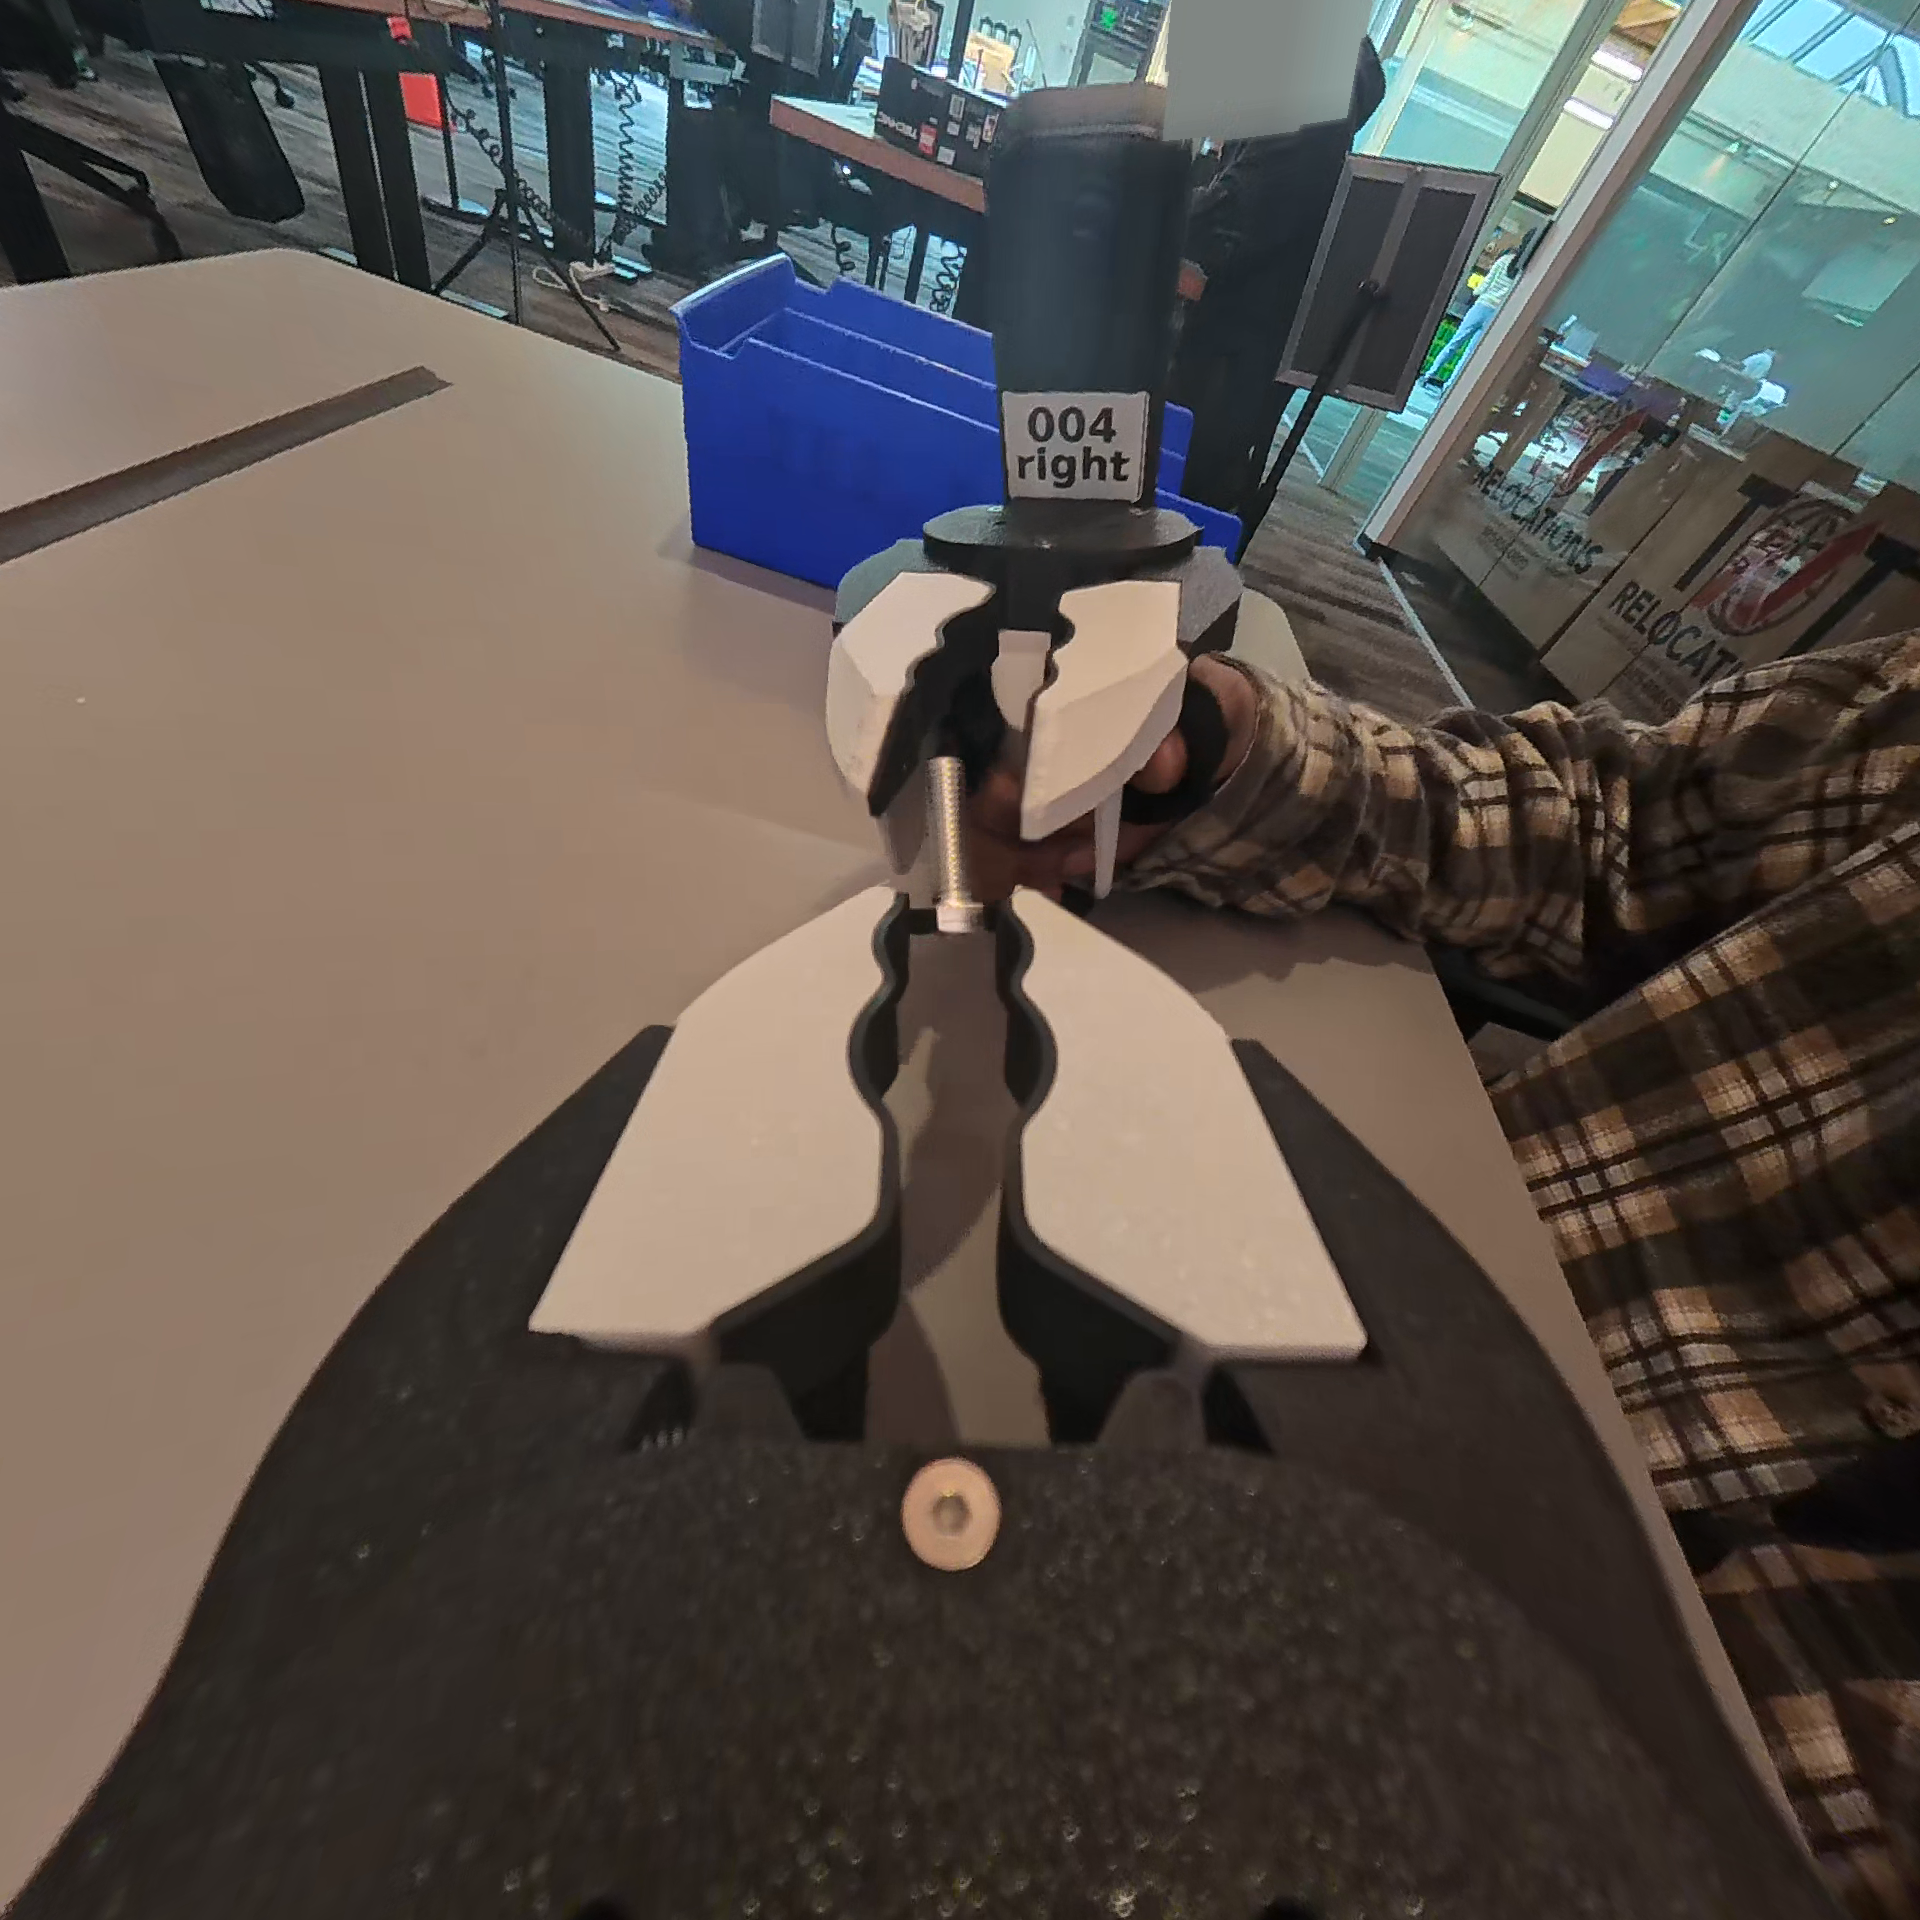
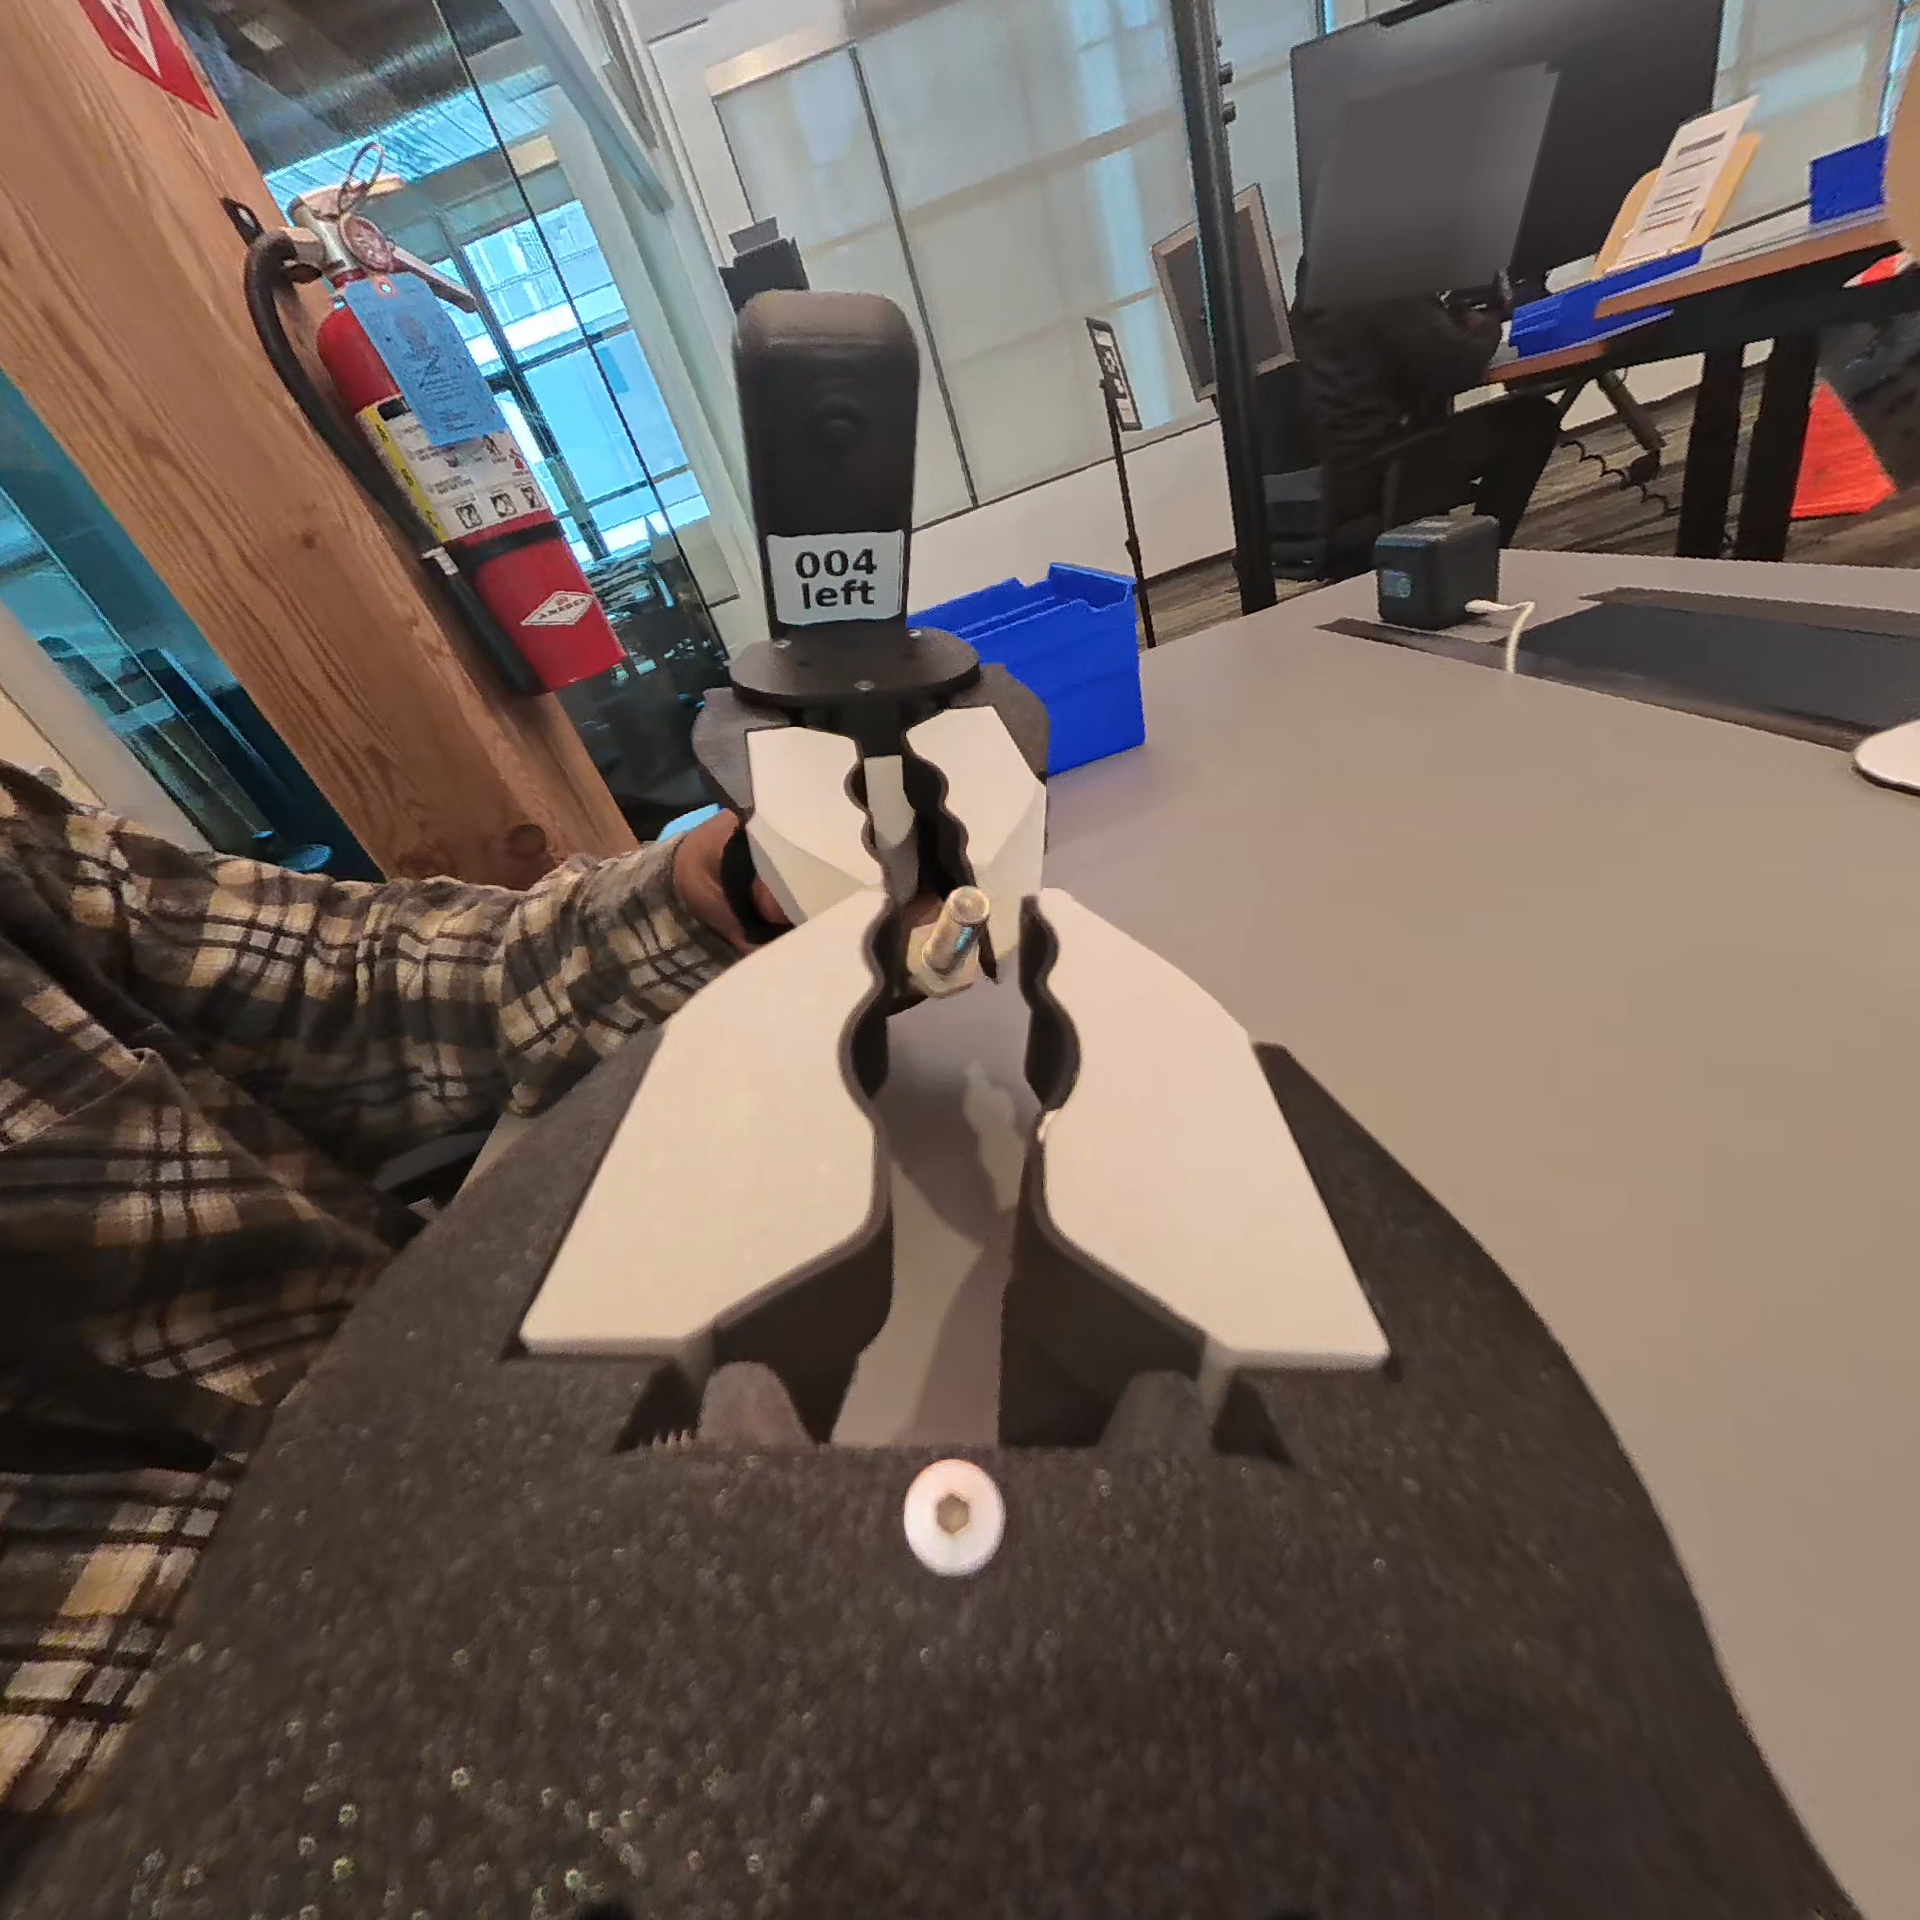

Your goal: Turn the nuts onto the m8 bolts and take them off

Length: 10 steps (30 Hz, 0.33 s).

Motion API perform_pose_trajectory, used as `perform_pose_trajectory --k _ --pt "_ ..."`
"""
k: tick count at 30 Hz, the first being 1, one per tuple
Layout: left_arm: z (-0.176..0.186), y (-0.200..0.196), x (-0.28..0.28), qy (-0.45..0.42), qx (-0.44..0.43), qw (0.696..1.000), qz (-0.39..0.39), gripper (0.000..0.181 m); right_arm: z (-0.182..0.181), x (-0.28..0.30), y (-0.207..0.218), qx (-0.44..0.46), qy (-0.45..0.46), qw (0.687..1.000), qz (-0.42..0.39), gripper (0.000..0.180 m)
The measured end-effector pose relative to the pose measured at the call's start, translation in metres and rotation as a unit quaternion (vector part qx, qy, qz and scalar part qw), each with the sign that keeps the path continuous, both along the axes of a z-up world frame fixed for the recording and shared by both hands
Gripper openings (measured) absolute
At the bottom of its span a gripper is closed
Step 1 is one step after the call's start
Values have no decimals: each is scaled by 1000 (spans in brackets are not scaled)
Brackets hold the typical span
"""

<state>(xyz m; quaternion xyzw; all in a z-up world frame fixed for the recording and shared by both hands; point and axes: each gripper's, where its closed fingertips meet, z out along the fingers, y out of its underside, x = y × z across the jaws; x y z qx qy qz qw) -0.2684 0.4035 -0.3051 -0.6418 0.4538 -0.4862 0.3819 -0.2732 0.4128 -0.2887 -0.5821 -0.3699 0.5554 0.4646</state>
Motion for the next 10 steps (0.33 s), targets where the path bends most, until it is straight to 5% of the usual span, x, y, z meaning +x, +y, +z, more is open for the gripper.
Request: perform_pose_trajectory --k 7,10 --pt "2 -2 -7 4 -4 1000 -3 15 4 -9 -3 30 -26 999 13 7" --pt "-15 12 -31 57 7 998 39 35 -8 -8 14 76 -111 991 -18 7"
